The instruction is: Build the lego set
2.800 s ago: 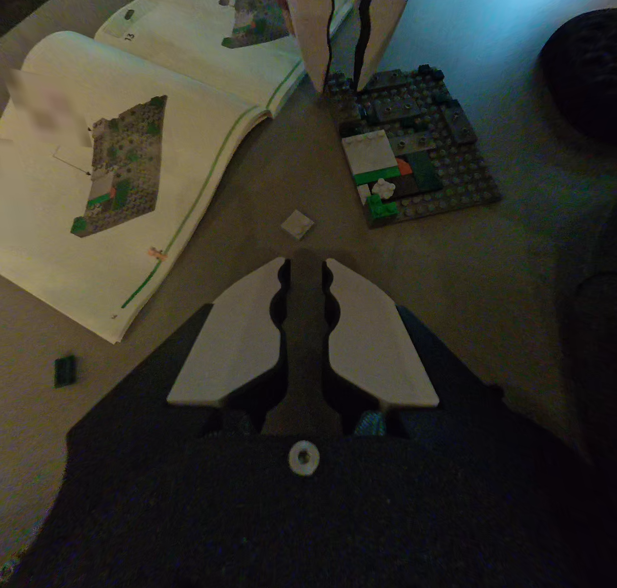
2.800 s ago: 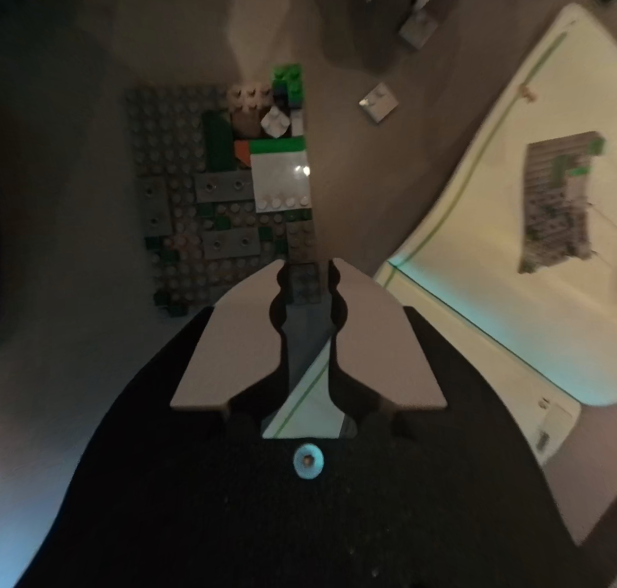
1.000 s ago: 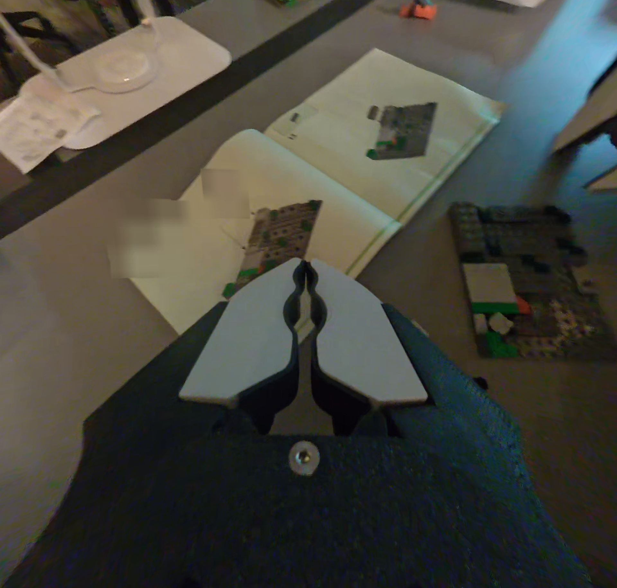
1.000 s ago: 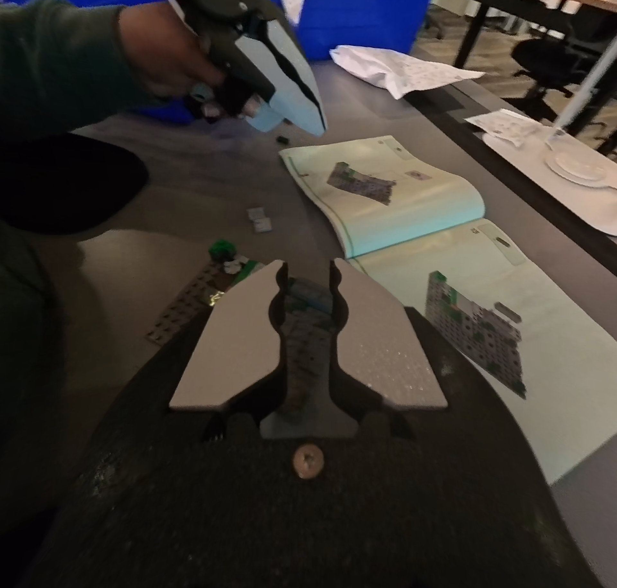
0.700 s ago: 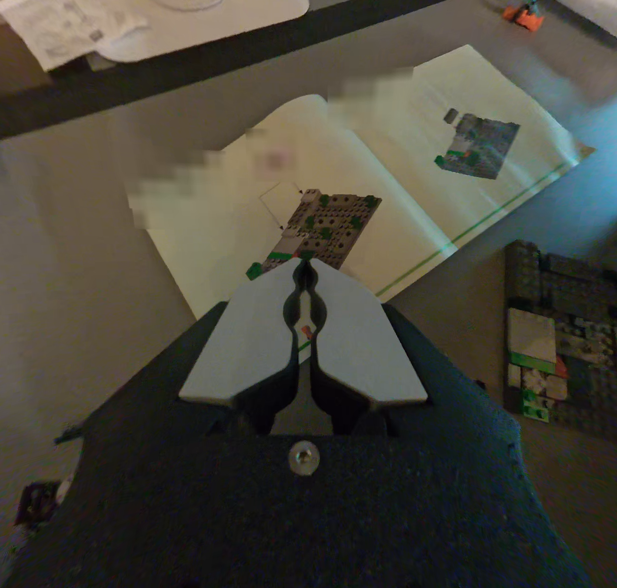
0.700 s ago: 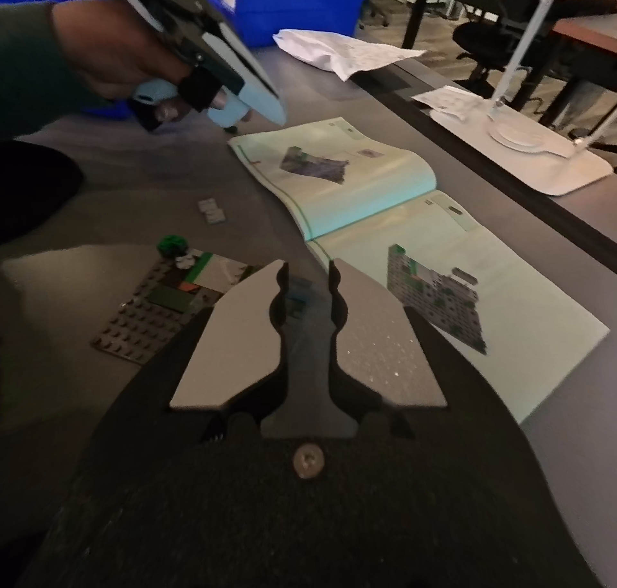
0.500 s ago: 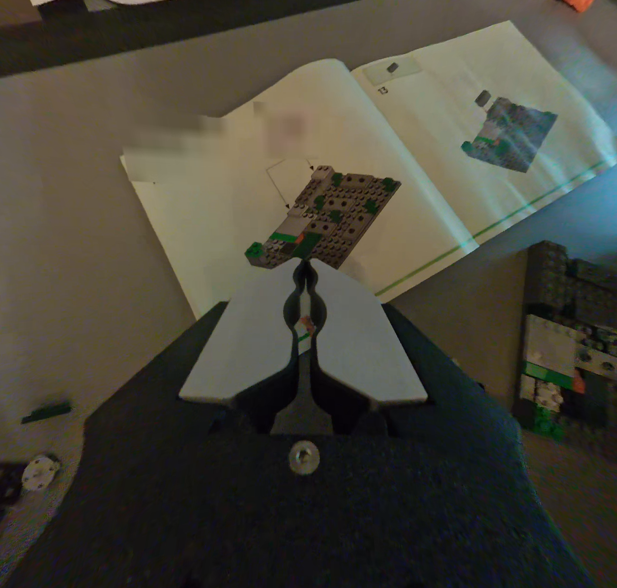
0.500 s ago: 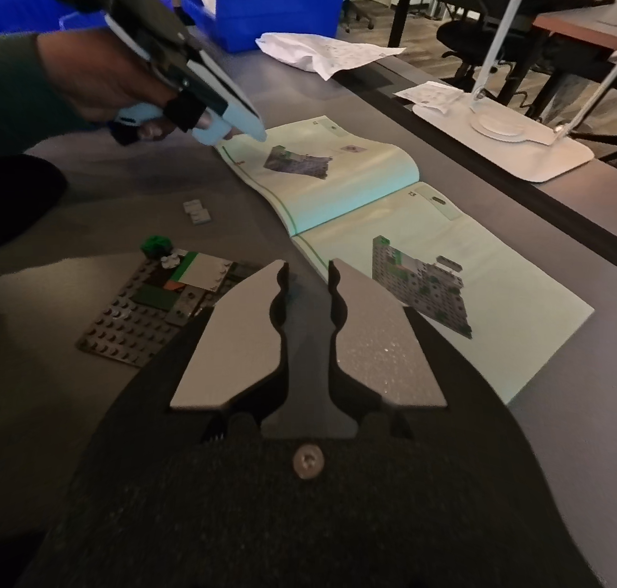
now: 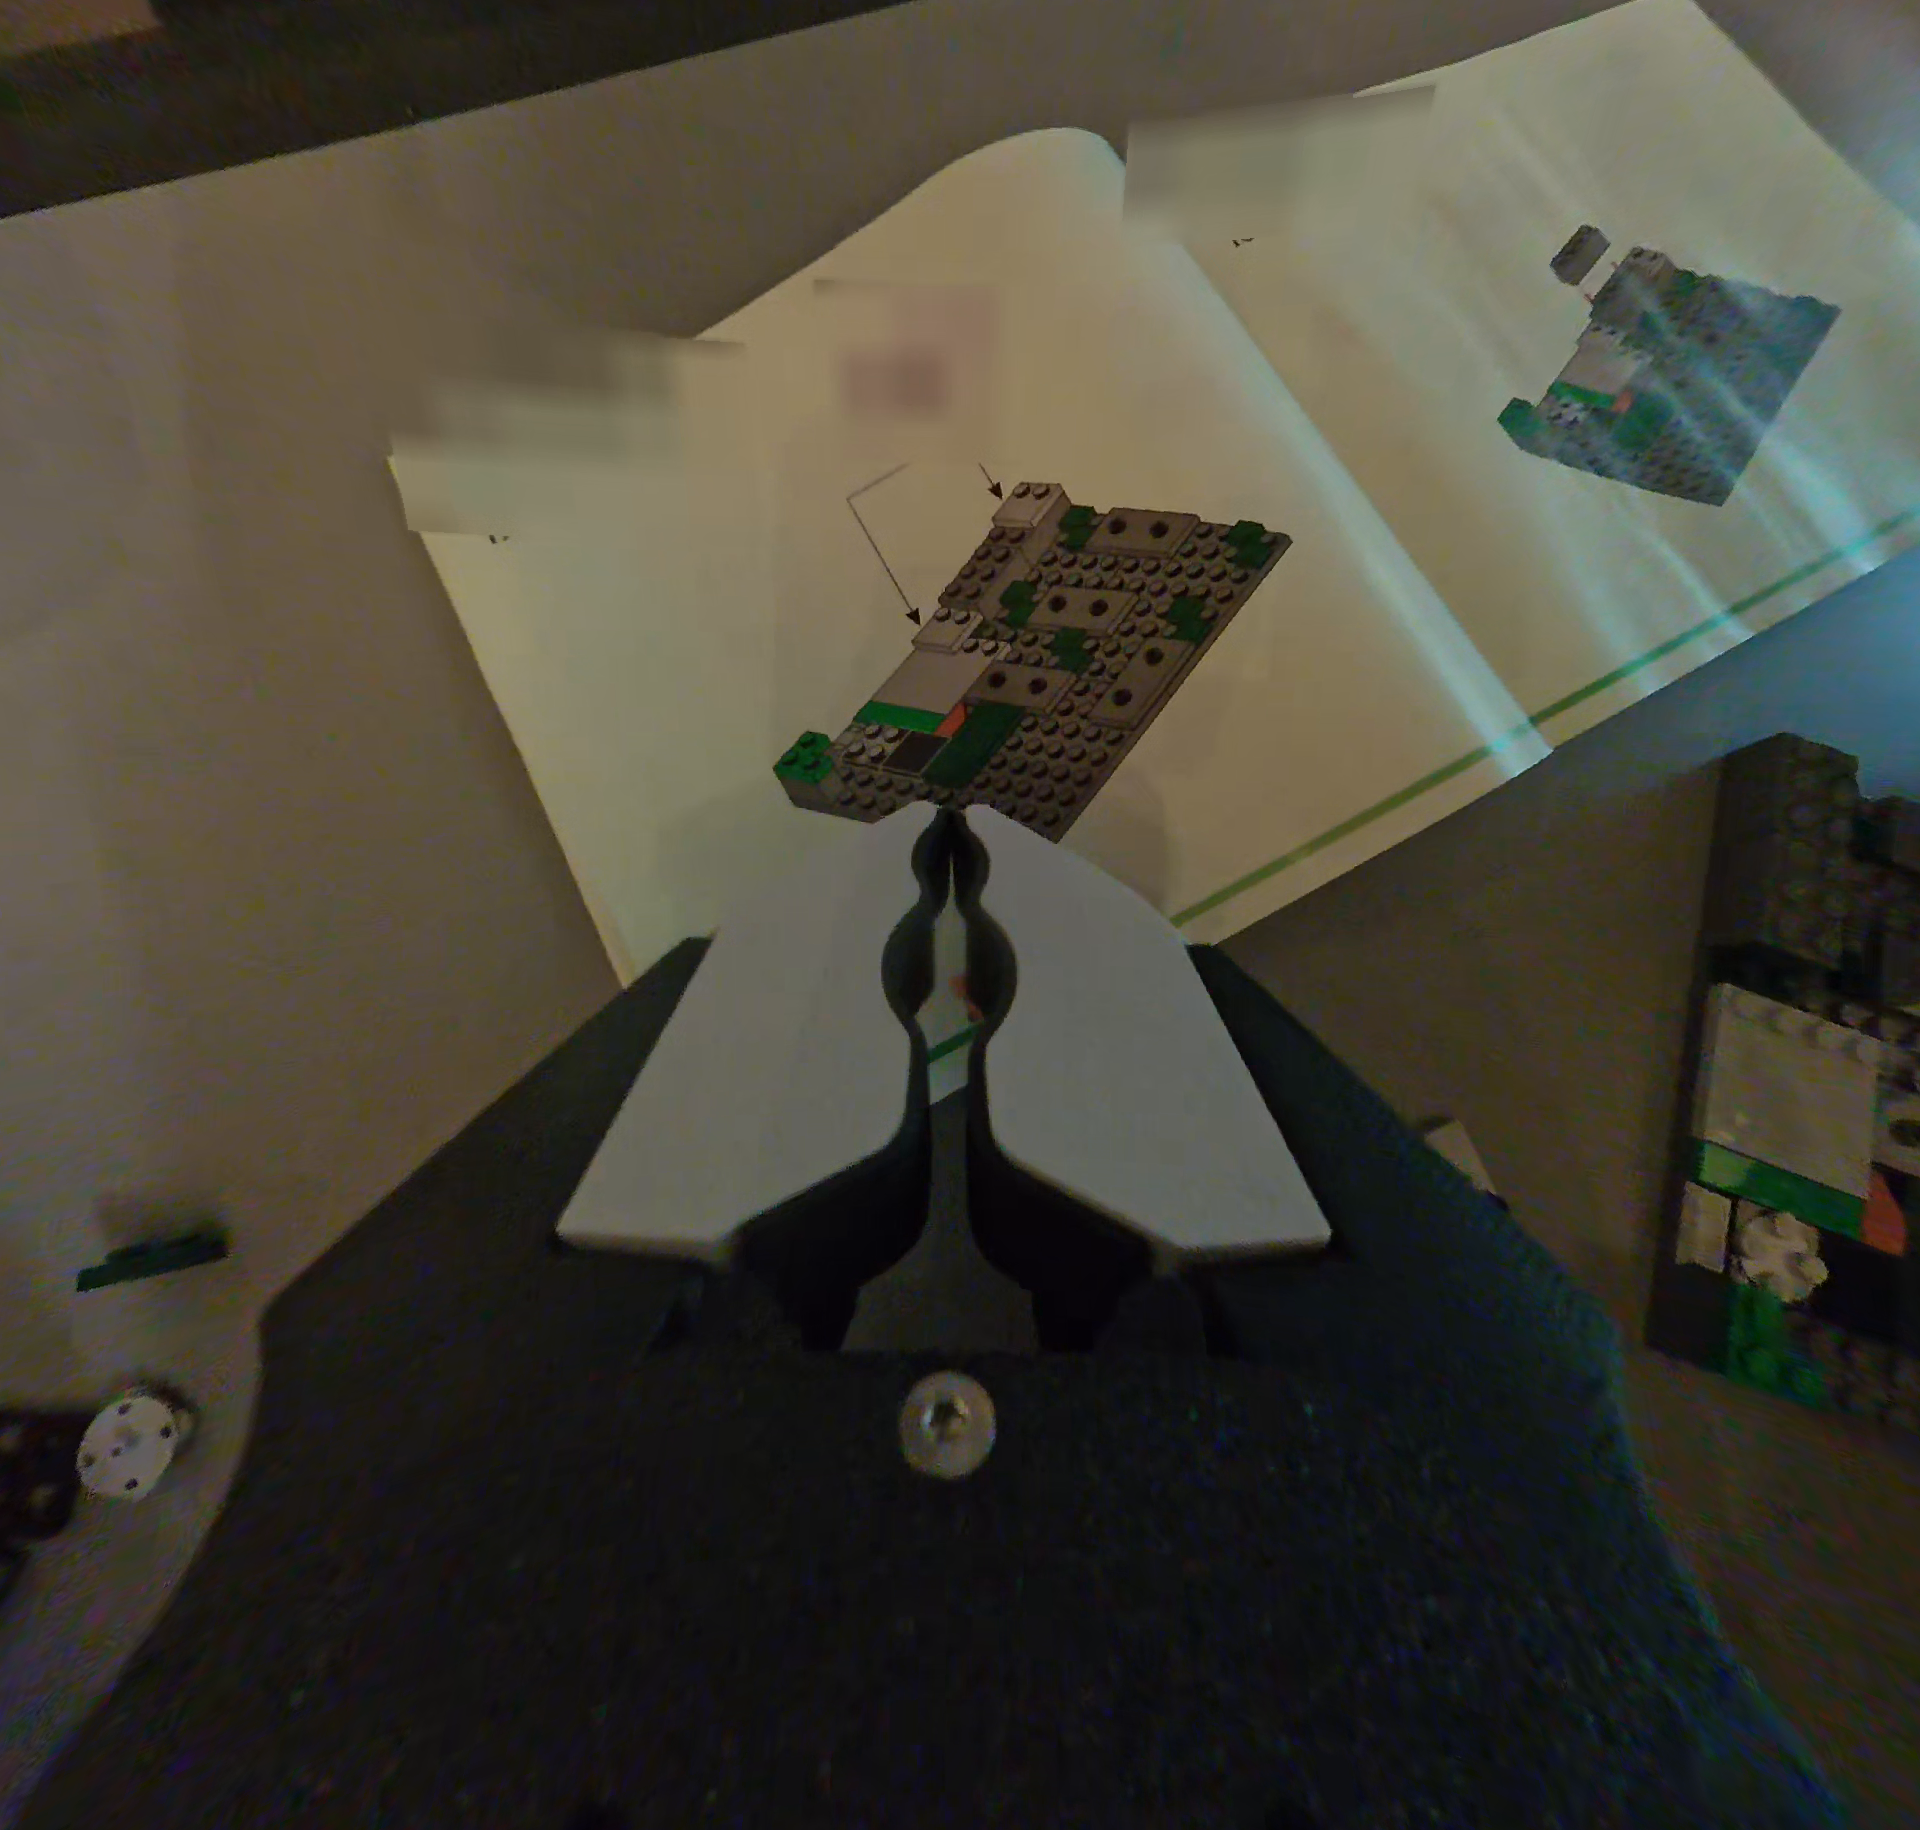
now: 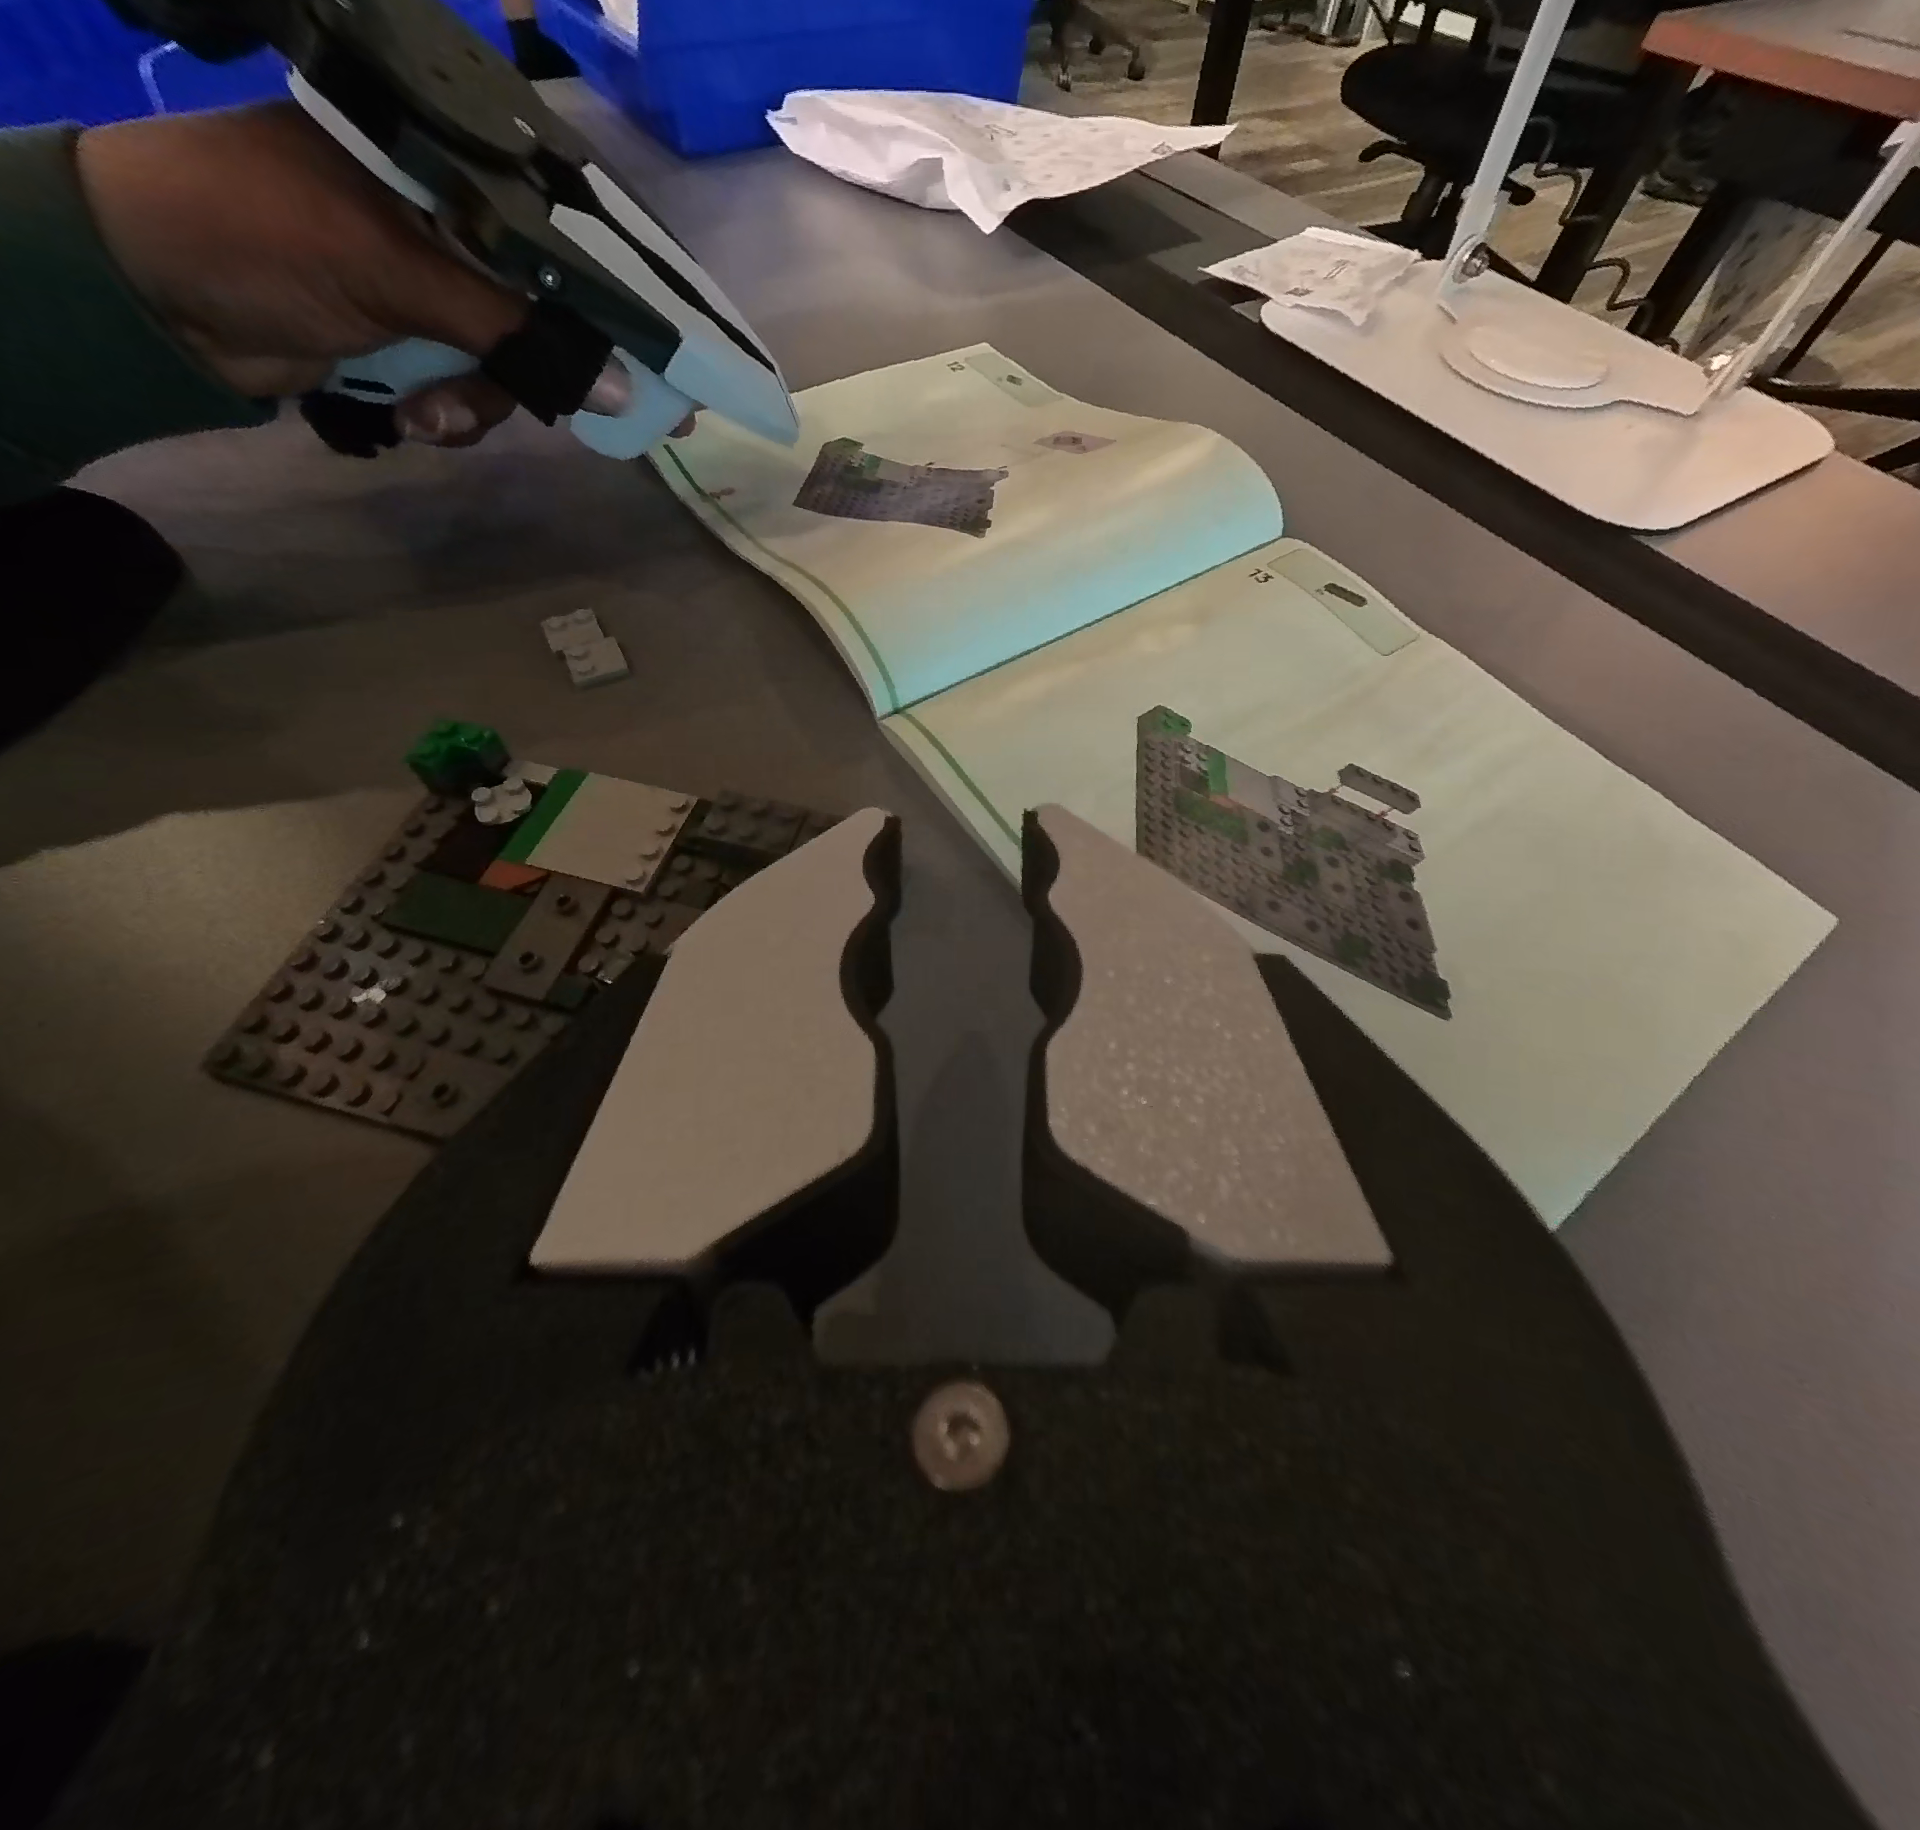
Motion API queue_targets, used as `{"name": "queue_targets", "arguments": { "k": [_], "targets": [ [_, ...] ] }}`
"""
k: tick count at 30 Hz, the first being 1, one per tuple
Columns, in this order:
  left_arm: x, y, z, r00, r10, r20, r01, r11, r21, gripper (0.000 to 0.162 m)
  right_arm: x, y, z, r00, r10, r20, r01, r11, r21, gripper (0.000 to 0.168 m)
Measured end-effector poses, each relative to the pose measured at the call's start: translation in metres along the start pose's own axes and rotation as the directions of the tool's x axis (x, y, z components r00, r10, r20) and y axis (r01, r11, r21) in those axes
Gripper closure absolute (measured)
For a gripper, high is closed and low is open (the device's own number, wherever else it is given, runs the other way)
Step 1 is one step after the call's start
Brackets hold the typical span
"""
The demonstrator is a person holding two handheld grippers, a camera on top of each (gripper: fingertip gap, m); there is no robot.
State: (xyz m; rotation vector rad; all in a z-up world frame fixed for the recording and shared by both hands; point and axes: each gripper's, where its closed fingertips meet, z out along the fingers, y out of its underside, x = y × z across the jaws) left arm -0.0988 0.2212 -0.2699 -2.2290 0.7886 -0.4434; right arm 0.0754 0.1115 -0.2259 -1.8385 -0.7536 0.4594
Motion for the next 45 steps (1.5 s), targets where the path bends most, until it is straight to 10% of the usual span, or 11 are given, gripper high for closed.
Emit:
{"name": "queue_targets", "arguments": {
  "k": [24, 45],
  "targets": [
    [0.001, -0.003, 0.000, 0.999, 0.008, 0.033, -0.008, 1.000, 0.010, 0.162, 0.008, -0.012, 0.011, 0.997, 0.035, -0.067, -0.036, 0.999, -0.014, 0.160],
    [-0.002, -0.008, -0.004, 1.000, 0.013, 0.022, -0.014, 0.997, 0.076, 0.162, 0.008, -0.071, 0.132, 0.989, 0.034, -0.144, -0.056, 0.987, -0.153, 0.168]
  ]
}}
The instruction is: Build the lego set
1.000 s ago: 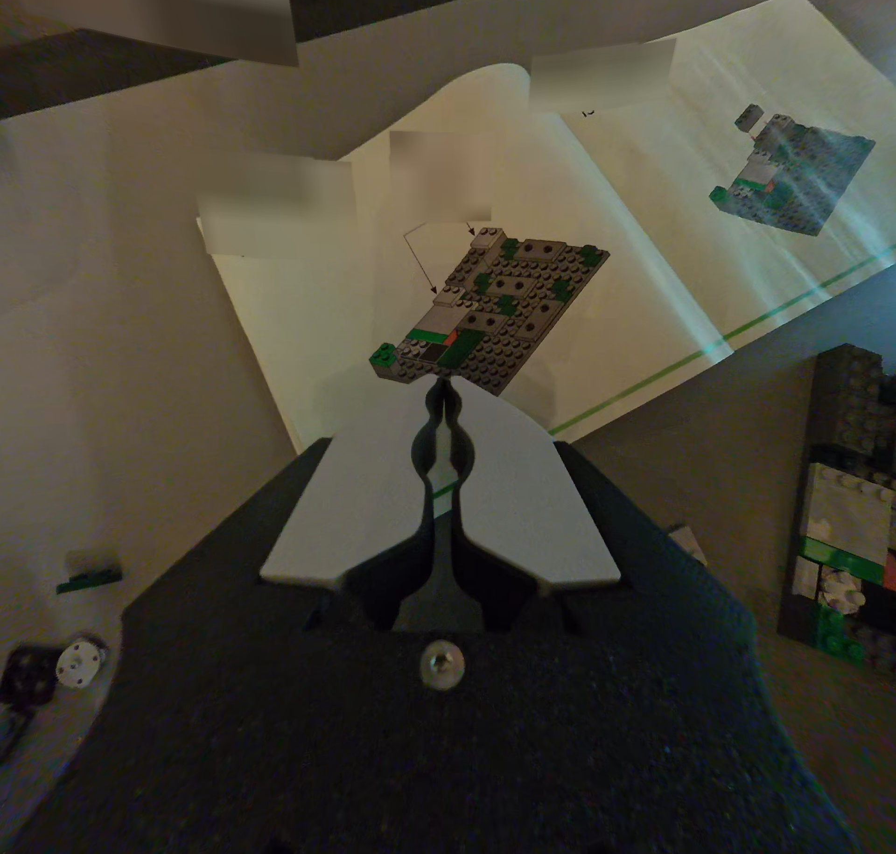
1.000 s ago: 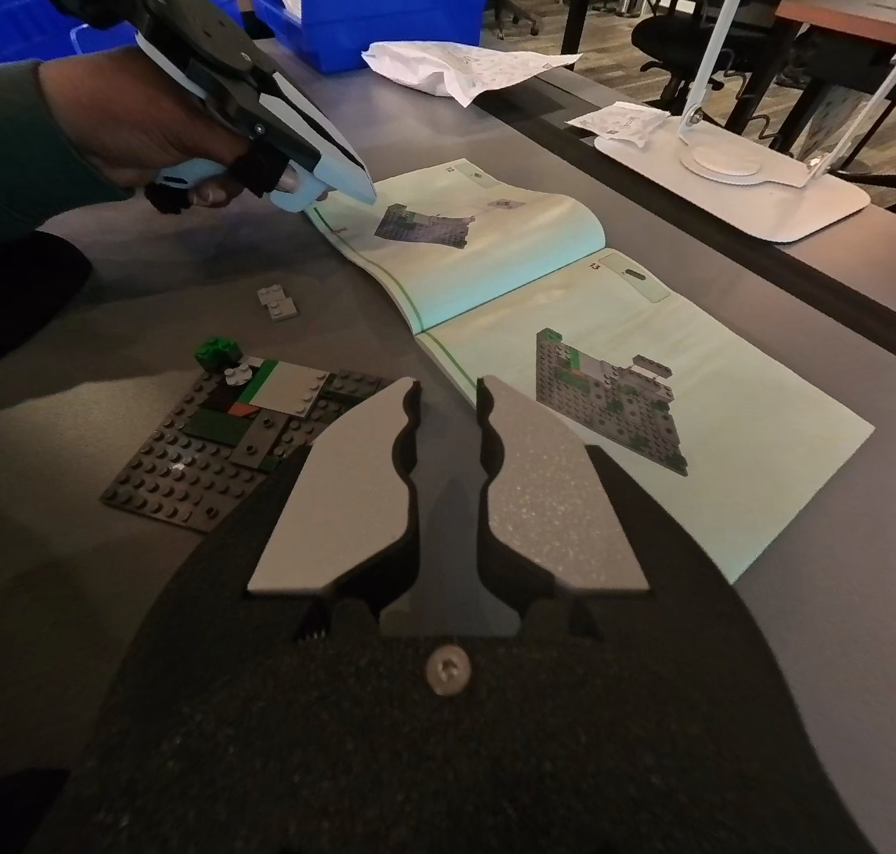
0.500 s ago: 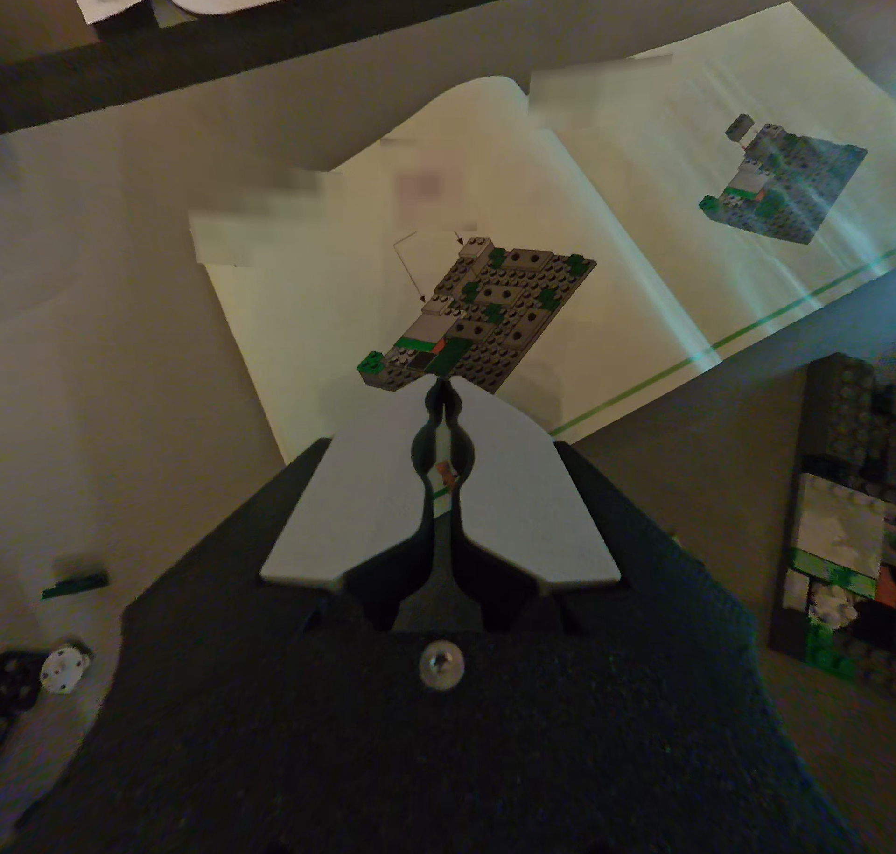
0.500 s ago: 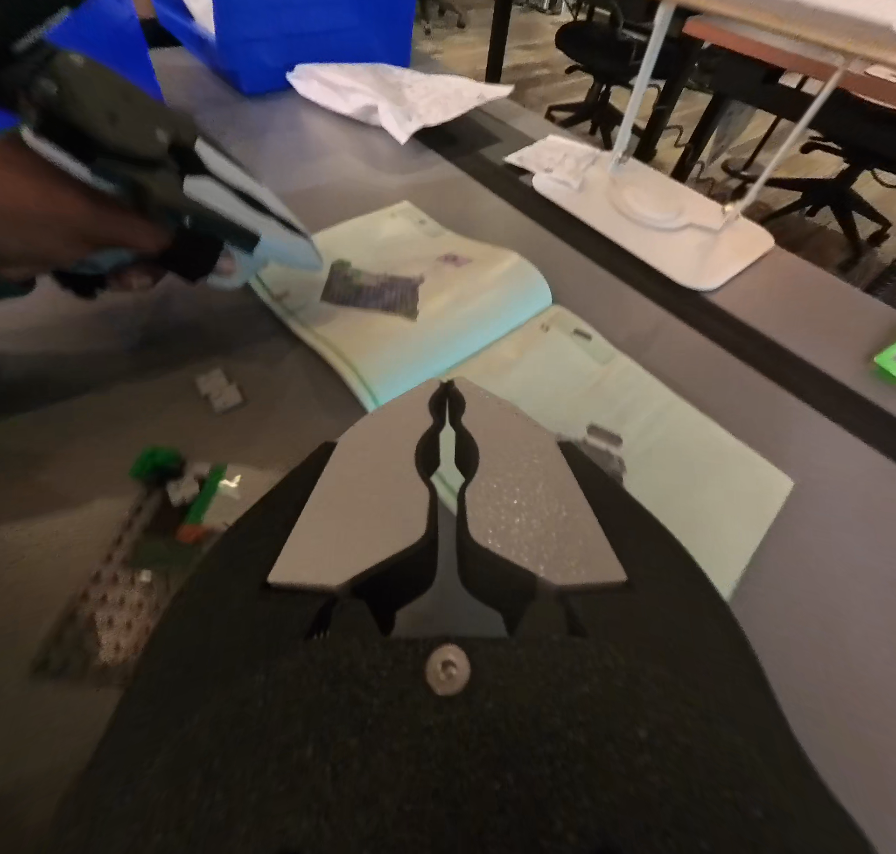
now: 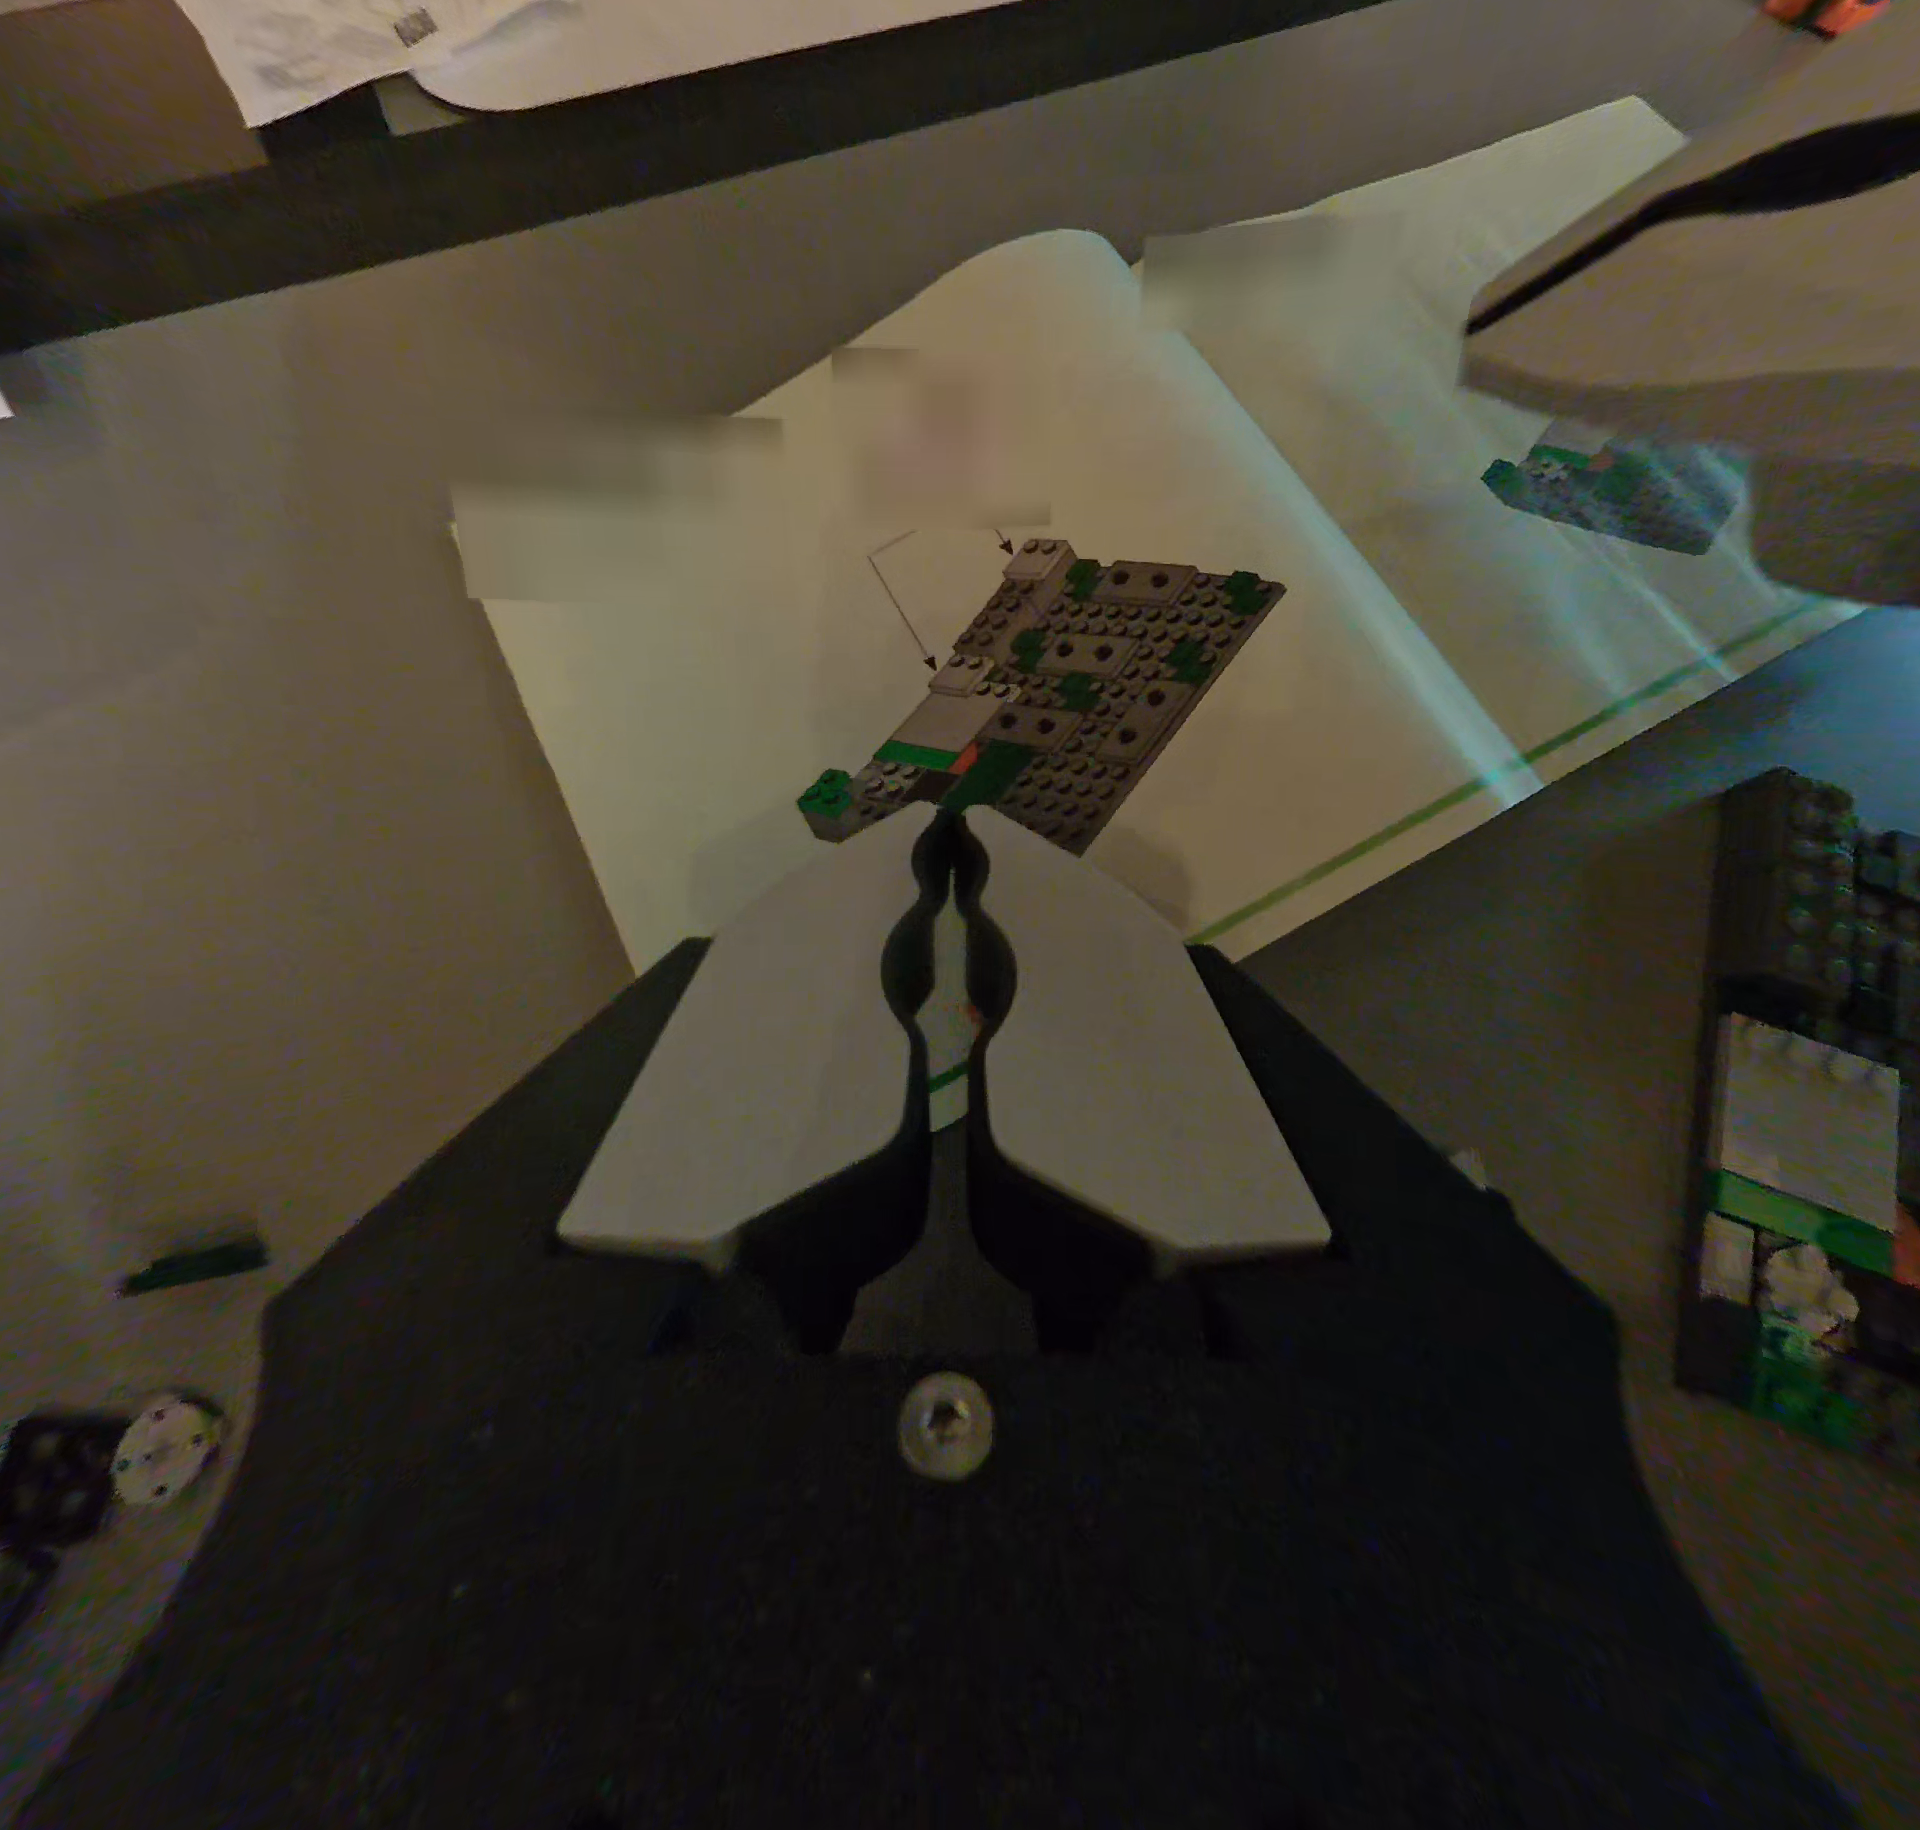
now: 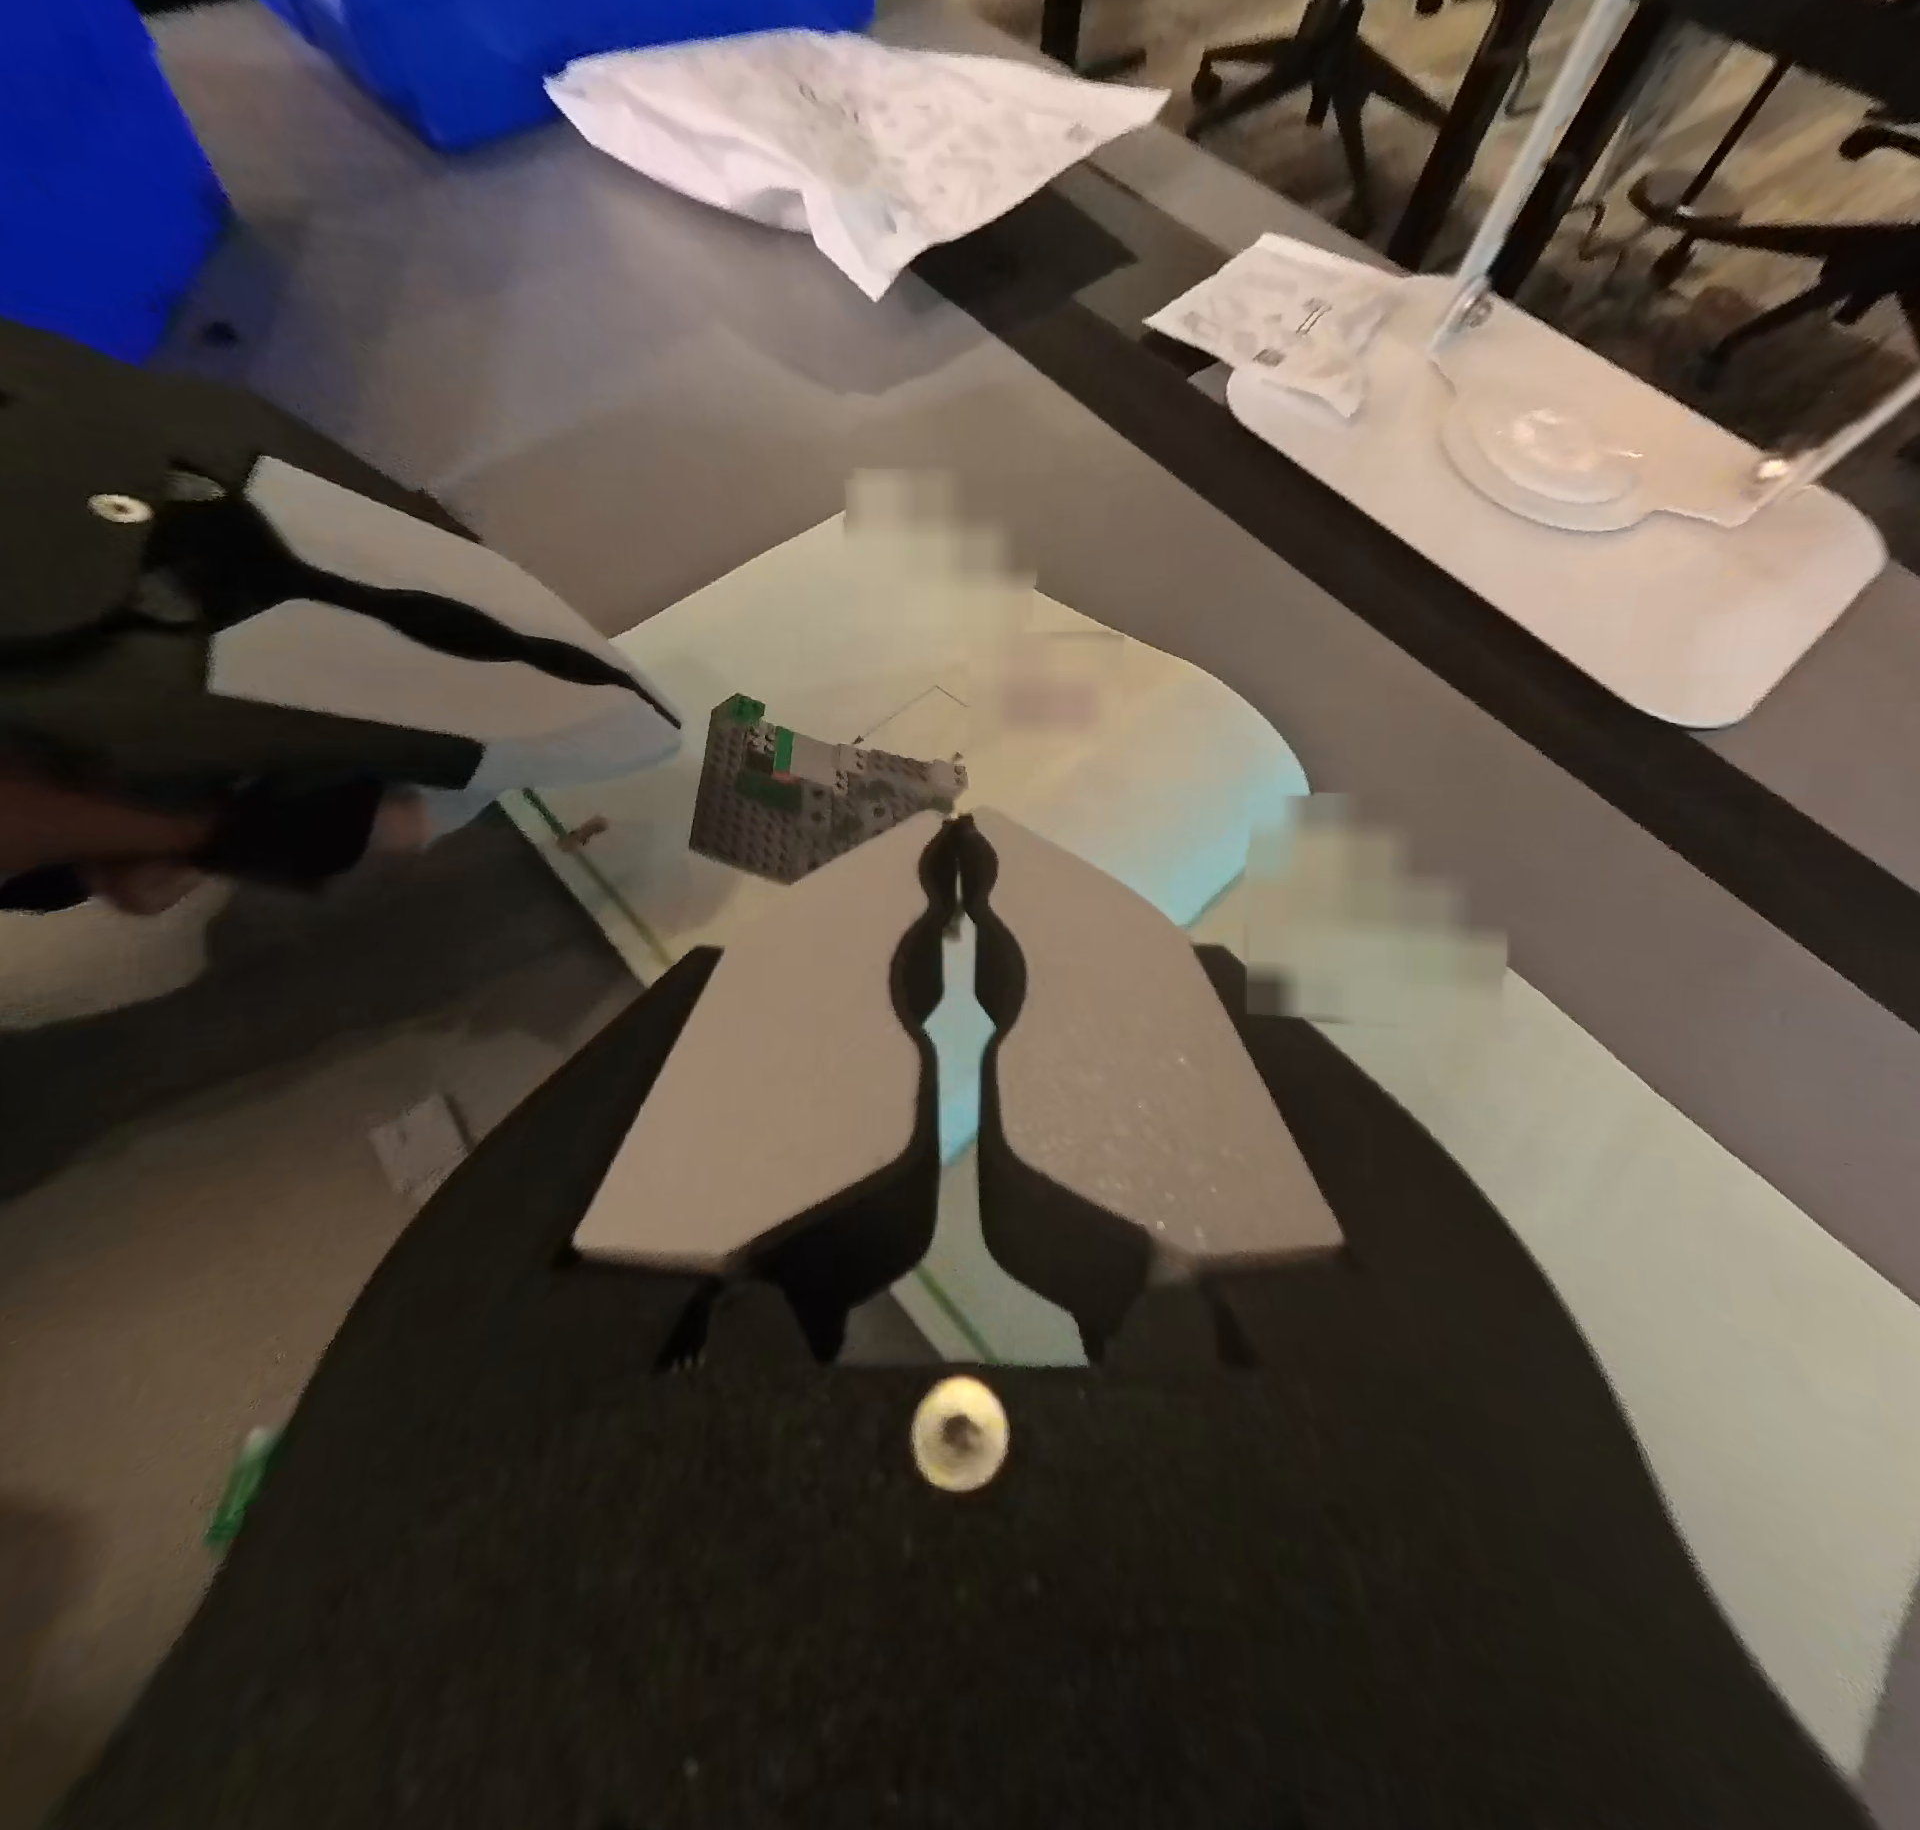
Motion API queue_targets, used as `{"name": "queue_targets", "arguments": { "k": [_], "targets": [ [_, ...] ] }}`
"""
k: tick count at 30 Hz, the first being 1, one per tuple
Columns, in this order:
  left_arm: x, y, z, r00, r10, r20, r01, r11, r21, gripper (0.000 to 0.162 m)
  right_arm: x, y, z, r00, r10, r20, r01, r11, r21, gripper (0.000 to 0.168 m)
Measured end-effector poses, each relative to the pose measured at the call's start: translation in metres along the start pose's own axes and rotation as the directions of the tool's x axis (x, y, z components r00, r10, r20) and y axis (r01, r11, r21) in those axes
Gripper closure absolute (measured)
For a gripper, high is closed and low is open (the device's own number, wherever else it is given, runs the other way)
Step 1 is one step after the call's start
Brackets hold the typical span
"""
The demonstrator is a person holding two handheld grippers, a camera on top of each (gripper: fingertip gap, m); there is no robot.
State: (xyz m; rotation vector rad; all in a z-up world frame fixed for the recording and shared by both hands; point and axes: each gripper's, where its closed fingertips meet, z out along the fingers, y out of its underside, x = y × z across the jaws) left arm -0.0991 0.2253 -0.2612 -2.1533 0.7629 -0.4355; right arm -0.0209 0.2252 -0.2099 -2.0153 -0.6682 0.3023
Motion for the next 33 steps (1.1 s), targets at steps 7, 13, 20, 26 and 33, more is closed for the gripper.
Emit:
{"name": "queue_targets", "arguments": {
  "k": [7, 13, 20, 26, 33],
  "targets": [
    [-0.012, 0.002, -0.003, 1.000, -0.021, 0.010, 0.021, 1.000, 0.008, 0.162, -0.012, 0.007, 0.031, 1.000, 0.005, -0.002, -0.005, 0.997, -0.079, 0.168],
    [-0.018, 0.004, -0.003, 0.999, -0.007, 0.031, 0.007, 1.000, 0.003, 0.162, -0.015, 0.014, 0.041, 1.000, 0.019, -0.020, -0.022, 0.992, -0.122, 0.168],
    [-0.019, 0.006, -0.001, 0.999, 0.008, 0.035, -0.008, 1.000, -0.007, 0.162, -0.018, 0.031, 0.036, 0.999, -0.028, -0.035, 0.020, 0.977, -0.213, 0.168],
    [-0.018, 0.007, -0.001, 0.999, 0.017, 0.032, -0.016, 1.000, -0.008, 0.162, -0.016, 0.044, 0.026, 0.997, -0.055, -0.053, 0.038, 0.957, -0.287, 0.168],
    [-0.017, 0.008, -0.001, 0.999, 0.024, 0.032, -0.024, 1.000, -0.009, 0.162, -0.017, 0.044, 0.019, 0.994, -0.084, -0.072, 0.059, 0.955, -0.291, 0.168]
  ]
}}
